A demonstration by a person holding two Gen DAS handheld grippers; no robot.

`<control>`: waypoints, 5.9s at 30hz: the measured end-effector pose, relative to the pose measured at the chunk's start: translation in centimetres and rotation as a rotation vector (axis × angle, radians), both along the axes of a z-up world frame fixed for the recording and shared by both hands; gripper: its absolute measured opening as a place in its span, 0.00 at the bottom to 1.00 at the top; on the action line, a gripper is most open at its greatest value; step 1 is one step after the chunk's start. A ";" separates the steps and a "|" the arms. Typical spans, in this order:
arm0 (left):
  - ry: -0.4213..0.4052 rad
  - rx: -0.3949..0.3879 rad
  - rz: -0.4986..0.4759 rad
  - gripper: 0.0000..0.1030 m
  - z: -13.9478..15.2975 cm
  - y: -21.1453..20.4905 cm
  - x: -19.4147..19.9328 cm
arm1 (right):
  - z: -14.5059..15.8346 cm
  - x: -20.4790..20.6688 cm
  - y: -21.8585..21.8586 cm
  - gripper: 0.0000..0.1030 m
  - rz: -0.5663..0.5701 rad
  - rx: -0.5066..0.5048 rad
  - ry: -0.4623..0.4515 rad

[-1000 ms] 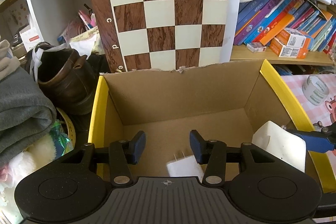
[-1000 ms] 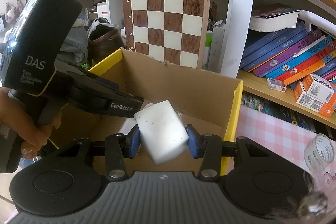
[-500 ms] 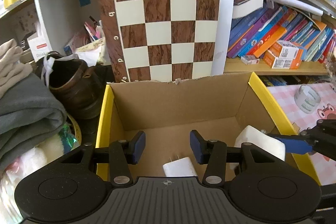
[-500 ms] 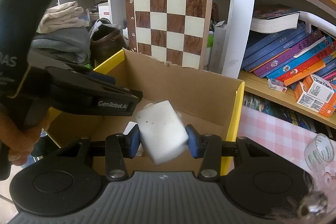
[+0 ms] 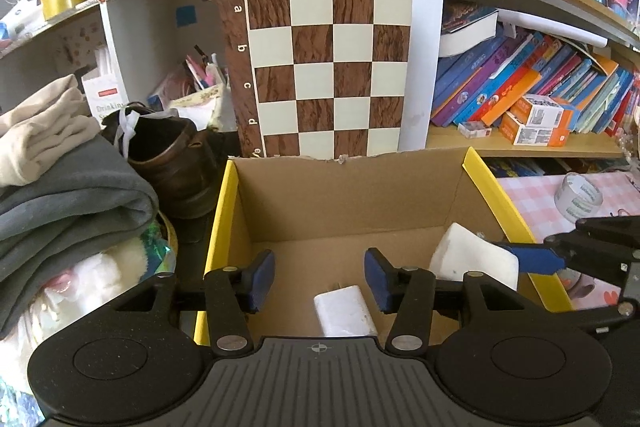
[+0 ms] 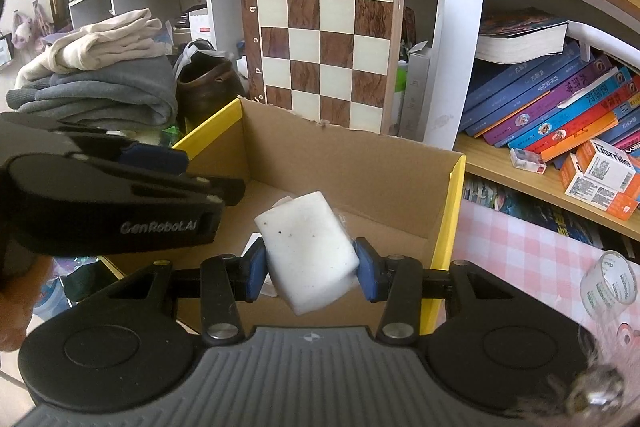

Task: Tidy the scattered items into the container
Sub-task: 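Lower the white sponge block into the box and open the right gripper, then raise both open grippers out of the yellow box and back away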

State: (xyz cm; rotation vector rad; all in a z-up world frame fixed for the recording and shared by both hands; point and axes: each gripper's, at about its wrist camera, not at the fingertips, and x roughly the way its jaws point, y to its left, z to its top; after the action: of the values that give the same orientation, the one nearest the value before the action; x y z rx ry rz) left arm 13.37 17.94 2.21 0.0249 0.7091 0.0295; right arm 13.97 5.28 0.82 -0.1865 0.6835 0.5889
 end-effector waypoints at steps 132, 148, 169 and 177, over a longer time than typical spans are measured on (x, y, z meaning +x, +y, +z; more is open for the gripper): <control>-0.088 -0.016 0.026 0.79 1.6 0.4 -6.6 | 1.8 -1.4 -2.7 0.71 -0.108 -0.052 -0.002; -0.082 0.052 0.079 0.98 1.5 -0.1 -7.8 | 2.1 -4.9 -4.2 1.00 -0.172 -0.021 -0.056; -0.062 -0.011 0.068 0.98 1.0 -1.3 -10.4 | 0.4 -8.7 -6.8 1.00 -0.260 -0.008 -0.008; -0.049 -0.012 0.069 0.98 0.6 -1.7 -9.9 | -0.1 -8.8 -8.2 1.00 -0.295 -0.007 0.015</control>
State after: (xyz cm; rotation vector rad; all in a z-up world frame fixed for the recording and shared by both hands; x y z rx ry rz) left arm 3.48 16.24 2.83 -0.0122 0.6608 0.0916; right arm 5.14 -2.89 0.70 -0.0851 0.7117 0.3056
